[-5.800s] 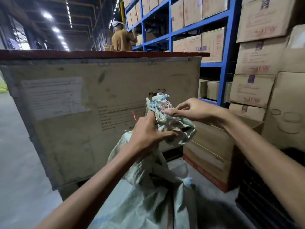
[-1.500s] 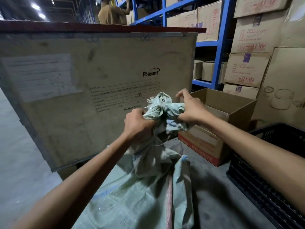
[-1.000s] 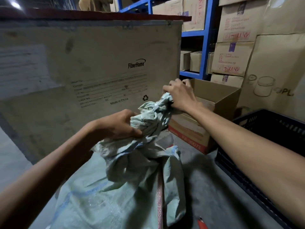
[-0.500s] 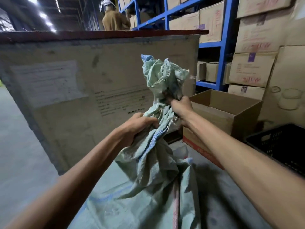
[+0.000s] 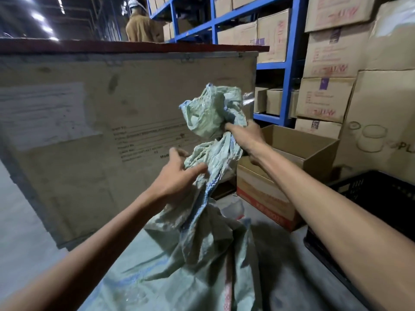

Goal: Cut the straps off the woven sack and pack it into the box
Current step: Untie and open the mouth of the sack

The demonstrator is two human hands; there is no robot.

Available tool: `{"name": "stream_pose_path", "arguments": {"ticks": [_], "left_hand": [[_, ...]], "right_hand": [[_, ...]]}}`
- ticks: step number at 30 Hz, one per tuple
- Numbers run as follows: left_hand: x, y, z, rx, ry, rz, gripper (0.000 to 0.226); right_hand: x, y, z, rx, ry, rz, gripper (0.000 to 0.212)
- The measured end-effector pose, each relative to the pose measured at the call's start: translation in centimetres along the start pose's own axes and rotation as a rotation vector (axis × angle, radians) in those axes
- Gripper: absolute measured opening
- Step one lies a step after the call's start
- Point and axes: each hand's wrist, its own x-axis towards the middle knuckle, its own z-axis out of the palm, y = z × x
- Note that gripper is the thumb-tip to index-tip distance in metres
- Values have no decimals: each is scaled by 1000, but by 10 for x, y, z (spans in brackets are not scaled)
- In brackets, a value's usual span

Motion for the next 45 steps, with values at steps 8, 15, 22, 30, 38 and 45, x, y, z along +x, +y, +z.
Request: {"name": "stream_pose_path", "arguments": {"ticks": [8,15,22,30,38,45], "left_hand": [[14,18,19,-113,-19,-83,33],[16,31,14,228,42,143,25],[-24,41,68,781,195,452,21],[-43,37,81,909,249,695,44],[-8,3,32,469,411,236,66],[32,1,-5,-103,376,-62,60]], "right_hand": [[2,-20,-23,-4,-286,-241,70],[-23,-24,-22,122,-231,-392,65],[-1,12,-8,-3,367,-29,33],[11,47,-24,423,381,507,54],[15,14,-10,766,-131,418,80],[-21,-28,22,459,-390,301,56]]}}
